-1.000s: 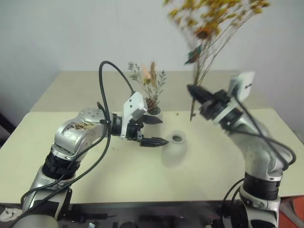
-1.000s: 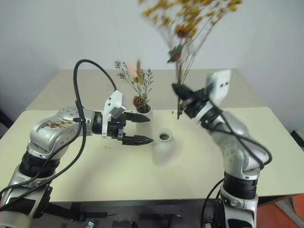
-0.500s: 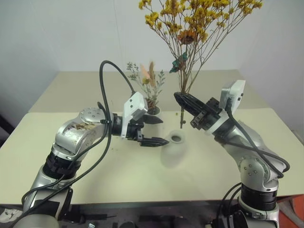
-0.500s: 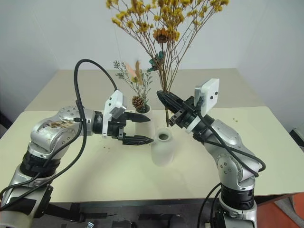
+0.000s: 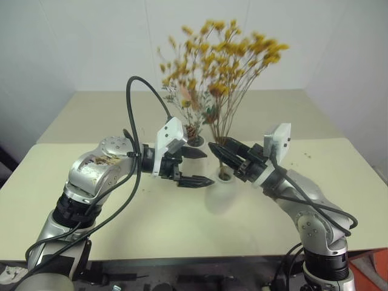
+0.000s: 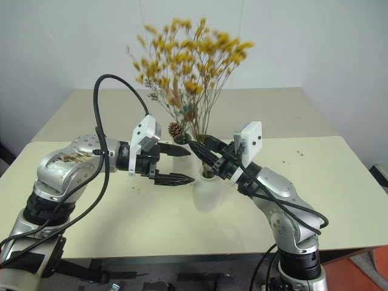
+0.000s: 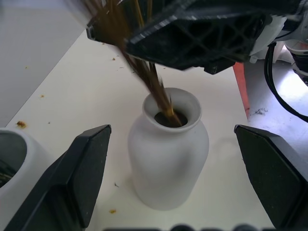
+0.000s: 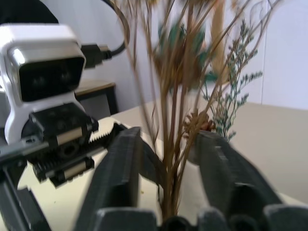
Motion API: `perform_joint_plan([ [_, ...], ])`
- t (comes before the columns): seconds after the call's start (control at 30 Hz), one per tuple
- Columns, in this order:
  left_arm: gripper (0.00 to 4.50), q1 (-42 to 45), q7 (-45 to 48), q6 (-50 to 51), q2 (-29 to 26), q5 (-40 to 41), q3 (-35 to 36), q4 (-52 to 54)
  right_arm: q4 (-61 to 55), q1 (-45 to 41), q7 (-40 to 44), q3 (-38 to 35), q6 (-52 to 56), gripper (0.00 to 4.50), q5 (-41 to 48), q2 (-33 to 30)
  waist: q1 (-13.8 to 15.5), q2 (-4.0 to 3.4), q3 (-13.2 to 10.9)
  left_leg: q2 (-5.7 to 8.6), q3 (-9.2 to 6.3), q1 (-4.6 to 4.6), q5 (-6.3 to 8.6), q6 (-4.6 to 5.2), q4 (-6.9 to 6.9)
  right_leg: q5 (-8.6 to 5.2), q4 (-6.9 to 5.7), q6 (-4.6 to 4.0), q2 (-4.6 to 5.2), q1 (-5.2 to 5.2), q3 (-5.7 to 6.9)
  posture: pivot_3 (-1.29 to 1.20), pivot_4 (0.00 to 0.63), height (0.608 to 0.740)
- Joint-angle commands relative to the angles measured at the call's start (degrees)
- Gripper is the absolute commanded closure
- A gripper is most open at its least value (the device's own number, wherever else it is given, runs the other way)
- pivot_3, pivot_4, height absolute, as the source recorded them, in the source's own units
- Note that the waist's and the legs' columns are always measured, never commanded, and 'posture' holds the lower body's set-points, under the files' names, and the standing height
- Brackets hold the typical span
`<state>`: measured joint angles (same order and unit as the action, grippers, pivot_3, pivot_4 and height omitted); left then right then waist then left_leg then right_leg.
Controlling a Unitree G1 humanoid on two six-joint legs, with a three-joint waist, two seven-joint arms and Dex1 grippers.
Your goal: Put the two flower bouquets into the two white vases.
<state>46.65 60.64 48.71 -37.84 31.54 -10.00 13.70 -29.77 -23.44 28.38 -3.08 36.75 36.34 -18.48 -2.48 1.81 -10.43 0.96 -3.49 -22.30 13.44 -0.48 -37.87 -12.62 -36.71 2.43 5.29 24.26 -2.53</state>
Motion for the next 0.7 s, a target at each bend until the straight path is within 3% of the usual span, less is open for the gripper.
perform_joint_plan([
  [0.03,0.00,1.85,0.64,-0.93,-0.69,-0.45,0.40,0.47,-1.63,0.90,1.00,-2.66,-1.96,1.02,1.40,-1.51,0.00,0.00,0.00,0.00,0.00,0.00,0.00,0.00,0.00,0.00,0.00,0.00,0.00,0.00,0.00,0.00,0.150,0.740],
  [0.13,0.00,1.99,0.94,-1.40,-0.79,-0.84,0.26,0.01,-1.66,2.42,2.02,-4.25,-2.07,0.06,2.06,-3.44,0.04,0.00,0.00,0.00,0.00,0.00,0.00,0.00,0.00,0.00,0.00,0.00,-0.01,0.00,0.01,0.00,0.150,0.740],
  [0.5,0.00,0.74,1.96,-3.40,-1.26,-1.99,1.10,-0.26,2.70,10.47,14.32,-16.38,-5.12,0.02,5.46,-15.50,0.17,0.02,-0.01,0.00,0.01,0.01,0.00,0.00,0.00,-0.01,0.04,0.02,-0.01,-0.07,0.02,0.00,0.150,0.740],
  [0.7,0.00,-7.09,5.41,-6.86,-6.69,0.17,7.12,2.69,7.78,13.25,20.00,-19.05,-8.82,0.02,3.39,-21.31,-0.42,0.01,-0.01,-0.04,0.09,0.12,0.00,0.00,0.00,-0.02,-0.01,0.01,-0.04,-0.07,-0.09,0.00,0.150,0.740],
])
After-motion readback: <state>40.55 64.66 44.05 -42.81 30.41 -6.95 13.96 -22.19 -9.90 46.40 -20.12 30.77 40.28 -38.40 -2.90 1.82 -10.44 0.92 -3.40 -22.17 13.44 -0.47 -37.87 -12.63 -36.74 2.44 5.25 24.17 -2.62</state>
